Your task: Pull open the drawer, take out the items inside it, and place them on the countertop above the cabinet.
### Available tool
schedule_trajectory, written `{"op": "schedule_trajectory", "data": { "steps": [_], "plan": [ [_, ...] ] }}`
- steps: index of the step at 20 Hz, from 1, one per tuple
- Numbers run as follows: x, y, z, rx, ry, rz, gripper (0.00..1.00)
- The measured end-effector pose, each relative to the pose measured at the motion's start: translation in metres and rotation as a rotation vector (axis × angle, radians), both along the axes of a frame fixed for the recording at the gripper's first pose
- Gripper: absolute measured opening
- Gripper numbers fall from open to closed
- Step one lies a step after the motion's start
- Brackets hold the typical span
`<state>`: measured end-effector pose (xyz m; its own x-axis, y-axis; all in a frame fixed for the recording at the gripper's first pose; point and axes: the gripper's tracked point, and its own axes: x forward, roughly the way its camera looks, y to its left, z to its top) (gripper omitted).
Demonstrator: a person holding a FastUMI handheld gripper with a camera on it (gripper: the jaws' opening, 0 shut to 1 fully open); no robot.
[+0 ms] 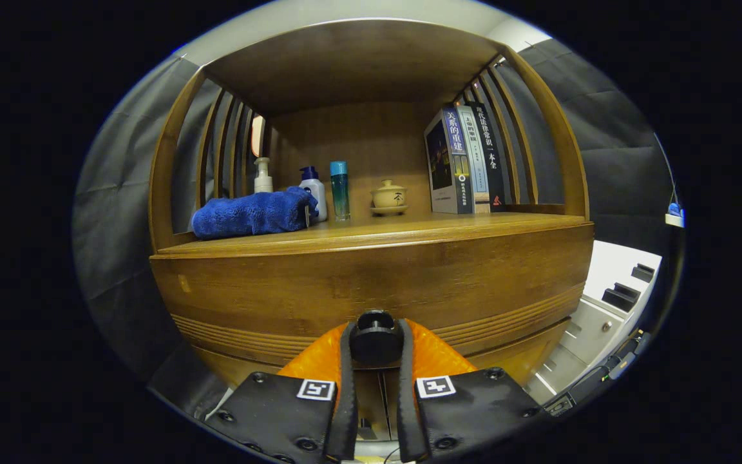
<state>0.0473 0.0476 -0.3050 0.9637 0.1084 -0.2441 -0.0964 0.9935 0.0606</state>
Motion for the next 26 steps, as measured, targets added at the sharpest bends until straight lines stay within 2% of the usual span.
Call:
{"op": "schedule_trajectory", "data": {
  "steps": [5, 26],
  "plan": [
    [-0.018, -0.003, 0.002, -0.033, -0.008, 0.003, 0.33],
    [-0.112, -0.010, 0.009, -0.003, 0.011, 0.006, 0.32]
  ]
}}
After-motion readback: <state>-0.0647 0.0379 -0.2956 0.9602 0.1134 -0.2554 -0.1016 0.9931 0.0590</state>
